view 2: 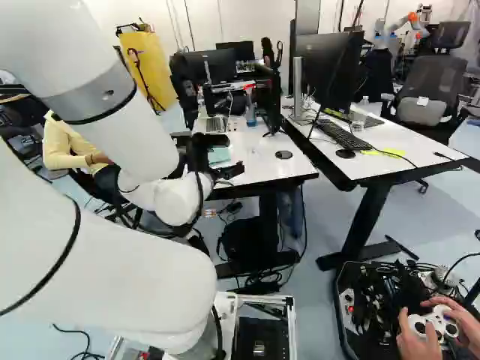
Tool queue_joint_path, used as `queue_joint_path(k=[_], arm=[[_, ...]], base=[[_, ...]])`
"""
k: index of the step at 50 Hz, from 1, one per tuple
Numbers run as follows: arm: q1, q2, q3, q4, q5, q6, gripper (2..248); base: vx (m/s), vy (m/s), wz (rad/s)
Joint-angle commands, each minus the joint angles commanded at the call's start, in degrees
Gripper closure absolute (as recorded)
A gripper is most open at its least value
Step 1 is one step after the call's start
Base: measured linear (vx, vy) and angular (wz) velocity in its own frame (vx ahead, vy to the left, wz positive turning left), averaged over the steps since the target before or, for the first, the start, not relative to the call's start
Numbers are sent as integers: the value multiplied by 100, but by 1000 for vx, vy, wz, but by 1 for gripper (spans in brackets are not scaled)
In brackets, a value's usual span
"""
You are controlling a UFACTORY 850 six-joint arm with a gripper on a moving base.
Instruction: Clean the table with the green towel
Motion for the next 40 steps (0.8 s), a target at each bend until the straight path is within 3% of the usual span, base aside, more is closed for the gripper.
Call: queue_joint_path(k=[40], arm=[[0, 30, -100, 0, 0, 0, 3]], base=[[0, 0, 0]])
